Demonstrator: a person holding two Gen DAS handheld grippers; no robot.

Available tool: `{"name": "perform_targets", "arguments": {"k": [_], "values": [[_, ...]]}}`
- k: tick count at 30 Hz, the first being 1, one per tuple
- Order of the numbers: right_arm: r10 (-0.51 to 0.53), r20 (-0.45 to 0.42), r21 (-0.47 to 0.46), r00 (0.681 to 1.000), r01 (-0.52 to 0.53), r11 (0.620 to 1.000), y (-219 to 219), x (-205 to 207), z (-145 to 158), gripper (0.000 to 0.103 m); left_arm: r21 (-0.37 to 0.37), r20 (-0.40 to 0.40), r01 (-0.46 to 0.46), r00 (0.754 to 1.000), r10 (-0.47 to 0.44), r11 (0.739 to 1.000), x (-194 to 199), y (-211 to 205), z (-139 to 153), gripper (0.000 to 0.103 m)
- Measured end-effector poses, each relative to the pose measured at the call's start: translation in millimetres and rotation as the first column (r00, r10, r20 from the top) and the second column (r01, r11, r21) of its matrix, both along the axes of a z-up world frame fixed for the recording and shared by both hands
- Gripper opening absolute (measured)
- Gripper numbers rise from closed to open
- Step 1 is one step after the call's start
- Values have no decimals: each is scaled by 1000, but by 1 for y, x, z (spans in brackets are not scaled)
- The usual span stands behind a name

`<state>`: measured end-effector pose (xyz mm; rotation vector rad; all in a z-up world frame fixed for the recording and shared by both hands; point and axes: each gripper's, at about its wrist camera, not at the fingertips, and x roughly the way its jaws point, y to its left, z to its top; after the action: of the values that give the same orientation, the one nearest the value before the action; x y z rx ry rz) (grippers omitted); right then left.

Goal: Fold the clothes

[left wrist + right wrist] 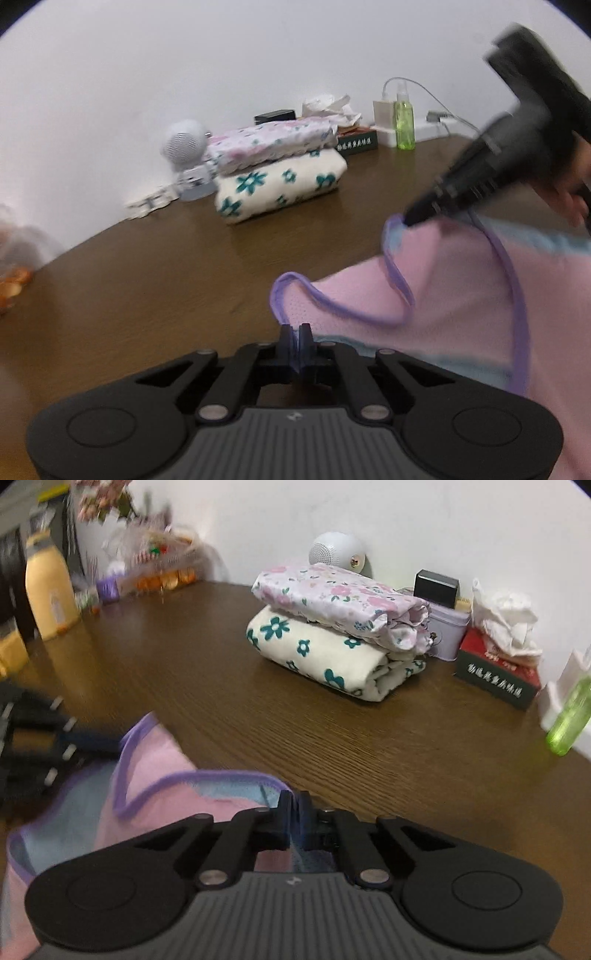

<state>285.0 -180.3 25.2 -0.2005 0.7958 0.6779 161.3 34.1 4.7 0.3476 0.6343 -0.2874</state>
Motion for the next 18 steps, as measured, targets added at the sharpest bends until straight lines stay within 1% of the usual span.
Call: {"name": "perform_targets", "arguments": {"k": [2,3,4,6,8,9,10,12,13,14,15,16,17,18], "values": [[21,-20,35,1000,-20,999,11,-5,1,3,11,-1,-44,999,44,999,-38,13,0,0],[51,-27,48,998,-50,998,21,-11,0,3,13,-5,-67,998,67,998,-64,20,0,0],[85,-27,49,996,-84,995,35,-18,-1,3,14,-11,-89,996,89,996,-91,26,1,0],[162,-10,20,987,-161,987,69,-36,-2,2,-1,-33,-131,991,131,991,-138,38,2,0],[216,28,-23,976,-216,976,103,-50,-1,2,-44,-79,-204,977,200,978,-182,56,6,1],[223,62,-50,973,-220,974,119,-56,1,2,-65,-102,-222,971,215,973,-198,63,8,1],[211,111,-83,971,-202,976,135,-61,4,3,-81,-121,-249,964,238,965,-210,69,11,1],[190,184,-110,964,-172,979,154,-69,15,3,-105,-152,-258,959,241,961,-228,79,20,2],[181,213,-107,960,-161,981,160,-73,22,5,-117,-153,-248,961,230,962,-233,83,25,7],[177,231,-95,957,-159,983,162,-78,32,8,-131,-152,-239,964,219,962,-237,87,31,9],[184,237,-81,954,-169,982,160,-85,42,9,-159,-124,-230,969,212,960,-240,92,39,15],[196,237,-70,951,-185,980,156,-93,51,14,-177,-97,-226,973,211,958,-239,95,44,29],[205,238,-65,949,-195,979,150,-100,58,23,-178,-60,-207,978,199,962,-233,96,48,37],[203,234,-59,951,-194,979,143,-109,64,26,-178,-23,-188,982,187,966,-227,97,51,49]]}}
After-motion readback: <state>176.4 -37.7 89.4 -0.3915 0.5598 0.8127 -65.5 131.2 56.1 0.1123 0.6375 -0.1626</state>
